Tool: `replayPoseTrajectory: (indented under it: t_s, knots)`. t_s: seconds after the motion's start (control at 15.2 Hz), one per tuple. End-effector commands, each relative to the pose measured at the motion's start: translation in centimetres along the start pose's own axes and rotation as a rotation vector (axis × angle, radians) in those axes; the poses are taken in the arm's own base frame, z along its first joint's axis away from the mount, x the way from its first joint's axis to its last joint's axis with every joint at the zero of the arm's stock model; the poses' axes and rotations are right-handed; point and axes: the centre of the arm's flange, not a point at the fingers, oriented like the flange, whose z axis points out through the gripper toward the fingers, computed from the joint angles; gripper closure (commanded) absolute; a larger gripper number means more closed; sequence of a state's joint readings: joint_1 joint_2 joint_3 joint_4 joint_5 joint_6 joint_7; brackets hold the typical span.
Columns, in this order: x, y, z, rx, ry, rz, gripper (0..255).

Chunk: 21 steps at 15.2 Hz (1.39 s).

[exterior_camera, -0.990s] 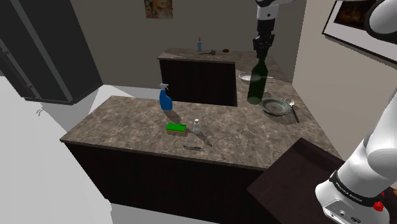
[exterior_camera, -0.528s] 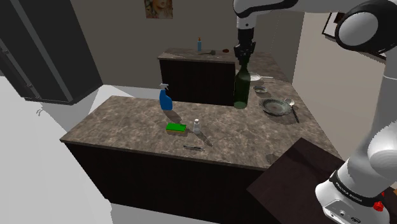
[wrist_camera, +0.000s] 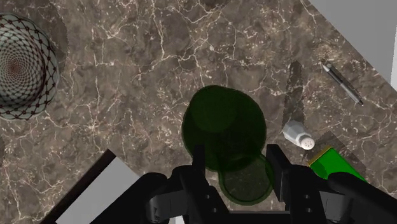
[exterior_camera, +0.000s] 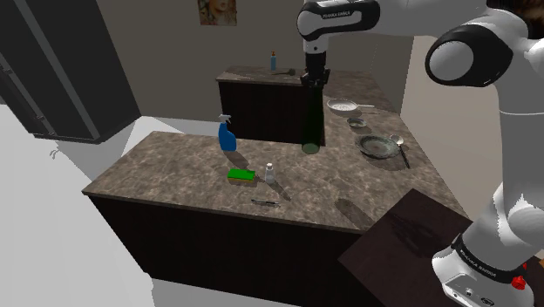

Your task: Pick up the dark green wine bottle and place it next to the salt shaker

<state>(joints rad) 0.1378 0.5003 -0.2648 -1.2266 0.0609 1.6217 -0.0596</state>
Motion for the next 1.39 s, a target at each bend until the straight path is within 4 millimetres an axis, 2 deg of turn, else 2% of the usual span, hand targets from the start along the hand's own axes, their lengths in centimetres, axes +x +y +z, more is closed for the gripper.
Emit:
replayPoseTrajectory:
  t_s: [0.0, 1.32]
  knots:
    - [0.3, -0.3, 1.0, 0.0, 0.001, 0.001, 255]
    - [1.3, -0.9, 11.5, 0.0, 0.001, 0.001, 255]
